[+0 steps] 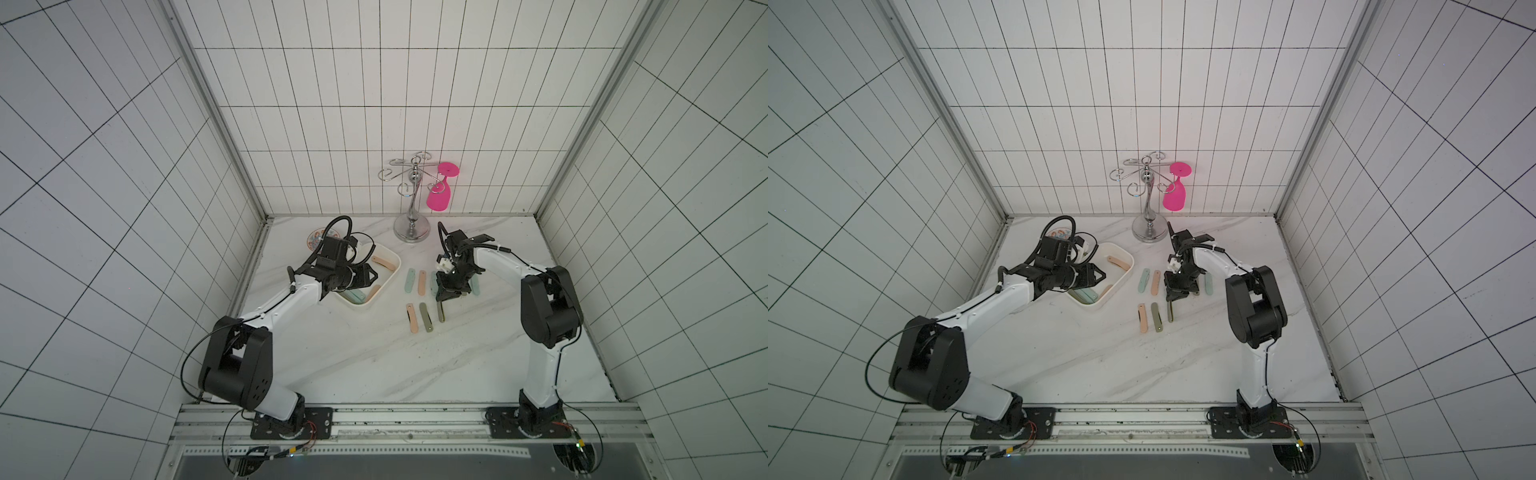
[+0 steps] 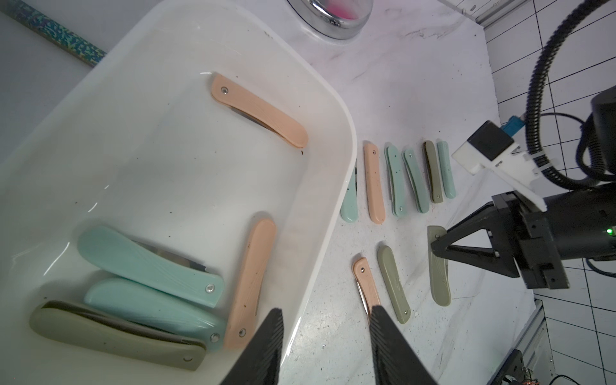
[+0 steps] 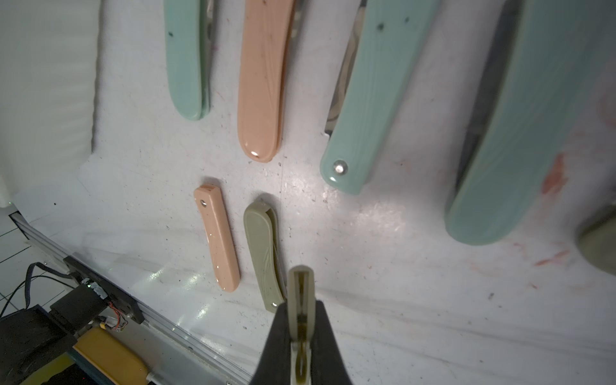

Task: Take the fruit knife out of the storage box
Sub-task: Place the fruit knife at the center of the board.

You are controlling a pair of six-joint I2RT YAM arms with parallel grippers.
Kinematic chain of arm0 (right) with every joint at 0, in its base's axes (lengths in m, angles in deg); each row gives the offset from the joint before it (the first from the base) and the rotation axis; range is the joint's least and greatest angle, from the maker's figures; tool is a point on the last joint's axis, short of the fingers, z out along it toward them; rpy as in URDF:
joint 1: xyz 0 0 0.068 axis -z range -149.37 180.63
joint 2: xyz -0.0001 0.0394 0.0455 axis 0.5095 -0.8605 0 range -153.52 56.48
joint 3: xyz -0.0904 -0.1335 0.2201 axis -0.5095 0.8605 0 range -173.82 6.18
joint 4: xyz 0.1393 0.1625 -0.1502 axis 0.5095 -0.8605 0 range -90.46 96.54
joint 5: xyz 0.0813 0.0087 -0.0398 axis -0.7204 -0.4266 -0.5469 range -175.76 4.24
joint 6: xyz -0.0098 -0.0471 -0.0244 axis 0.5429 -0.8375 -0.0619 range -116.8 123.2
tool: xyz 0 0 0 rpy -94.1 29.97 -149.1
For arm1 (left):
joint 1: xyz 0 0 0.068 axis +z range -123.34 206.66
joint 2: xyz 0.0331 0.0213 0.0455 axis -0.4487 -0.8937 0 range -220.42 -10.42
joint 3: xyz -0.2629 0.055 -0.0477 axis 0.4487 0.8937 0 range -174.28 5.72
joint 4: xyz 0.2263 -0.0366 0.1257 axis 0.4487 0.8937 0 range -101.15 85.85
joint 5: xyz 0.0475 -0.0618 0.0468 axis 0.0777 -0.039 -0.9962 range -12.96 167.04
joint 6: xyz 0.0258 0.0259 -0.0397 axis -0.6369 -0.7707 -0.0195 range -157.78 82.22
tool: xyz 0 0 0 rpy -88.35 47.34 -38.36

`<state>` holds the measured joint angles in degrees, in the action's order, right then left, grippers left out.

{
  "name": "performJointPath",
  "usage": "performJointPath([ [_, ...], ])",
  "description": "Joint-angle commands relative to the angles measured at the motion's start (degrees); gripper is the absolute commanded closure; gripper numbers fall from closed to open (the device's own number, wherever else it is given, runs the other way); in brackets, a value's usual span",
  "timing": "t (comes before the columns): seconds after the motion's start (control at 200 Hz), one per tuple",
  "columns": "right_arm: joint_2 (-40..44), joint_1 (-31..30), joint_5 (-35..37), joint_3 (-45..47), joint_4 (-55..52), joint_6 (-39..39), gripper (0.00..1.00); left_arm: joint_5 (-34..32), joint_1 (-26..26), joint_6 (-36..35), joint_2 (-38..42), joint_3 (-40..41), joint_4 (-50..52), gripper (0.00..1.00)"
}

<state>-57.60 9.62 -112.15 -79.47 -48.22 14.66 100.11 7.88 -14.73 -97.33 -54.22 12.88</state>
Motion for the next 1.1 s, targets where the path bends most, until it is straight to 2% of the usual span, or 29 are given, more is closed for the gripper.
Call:
performJointPath([
  [0.0,-1.4,0.6,-3.8,2.2,-1.0,-3.0,1.0,0.4,0.0,-0.8,-0.8,-1.8,-0.3,0.54],
  [0.335,-2.7,1.7,-0.7,2.2,-0.2,-2.6,1.0,0.6,0.1,-1.2,-1.5,-2.5,-0.3,0.54],
  [0.75,-3.9,1.7,-3.1,3.3,2.2,-1.2,0.99,0.7,0.2,-1.5,-2.3,-3.1,-0.1,0.54],
  [0.979,-4.1,1.4,-3.2,5.1,3.6,-0.5,0.98,0.6,0.2,-1.5,-2.4,-3.2,-0.2,0.54],
  [1.094,-4.2,1.4,-2.5,5.6,4.0,-0.3,0.93,0.6,0.2,-1.6,-2.3,-3.0,-0.2,0.54],
])
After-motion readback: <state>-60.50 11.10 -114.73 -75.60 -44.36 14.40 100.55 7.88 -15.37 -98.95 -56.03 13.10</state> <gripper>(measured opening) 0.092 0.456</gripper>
